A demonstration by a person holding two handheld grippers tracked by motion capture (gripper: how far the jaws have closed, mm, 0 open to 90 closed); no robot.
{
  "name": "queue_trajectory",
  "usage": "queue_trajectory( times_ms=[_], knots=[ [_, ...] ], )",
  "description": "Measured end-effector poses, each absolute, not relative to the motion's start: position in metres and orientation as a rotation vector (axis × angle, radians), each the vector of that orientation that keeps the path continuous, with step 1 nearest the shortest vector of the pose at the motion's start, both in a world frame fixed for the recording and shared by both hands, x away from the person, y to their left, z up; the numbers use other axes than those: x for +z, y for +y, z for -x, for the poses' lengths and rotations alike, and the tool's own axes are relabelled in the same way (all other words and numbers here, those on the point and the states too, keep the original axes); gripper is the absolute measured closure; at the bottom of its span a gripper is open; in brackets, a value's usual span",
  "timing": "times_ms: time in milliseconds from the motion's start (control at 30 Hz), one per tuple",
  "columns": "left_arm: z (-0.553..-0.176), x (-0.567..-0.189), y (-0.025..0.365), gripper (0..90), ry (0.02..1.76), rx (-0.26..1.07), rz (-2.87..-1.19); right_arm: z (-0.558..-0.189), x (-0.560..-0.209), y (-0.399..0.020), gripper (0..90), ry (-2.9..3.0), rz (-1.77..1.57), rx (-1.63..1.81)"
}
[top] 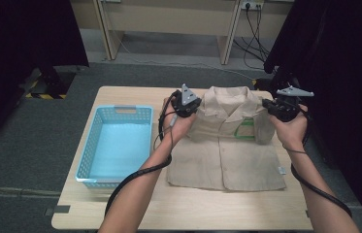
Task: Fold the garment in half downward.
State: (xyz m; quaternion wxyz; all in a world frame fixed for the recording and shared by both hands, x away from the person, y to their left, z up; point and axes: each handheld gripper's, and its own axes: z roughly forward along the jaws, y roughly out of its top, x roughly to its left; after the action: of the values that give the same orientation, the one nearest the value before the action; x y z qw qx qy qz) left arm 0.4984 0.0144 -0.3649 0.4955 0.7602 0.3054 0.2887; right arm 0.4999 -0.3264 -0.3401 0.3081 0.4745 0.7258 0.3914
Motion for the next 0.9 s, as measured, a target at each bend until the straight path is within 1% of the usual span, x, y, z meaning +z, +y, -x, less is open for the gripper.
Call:
queue_trajectory(
  times_ms=[900],
  knots=[
    [-0.452, -0.378, 0.016, 88.2, 0.648, 0.702, -1.836, -0.443, -0.355, -0.337, 89.4, 1.922, -1.198, 1.097]
  ],
)
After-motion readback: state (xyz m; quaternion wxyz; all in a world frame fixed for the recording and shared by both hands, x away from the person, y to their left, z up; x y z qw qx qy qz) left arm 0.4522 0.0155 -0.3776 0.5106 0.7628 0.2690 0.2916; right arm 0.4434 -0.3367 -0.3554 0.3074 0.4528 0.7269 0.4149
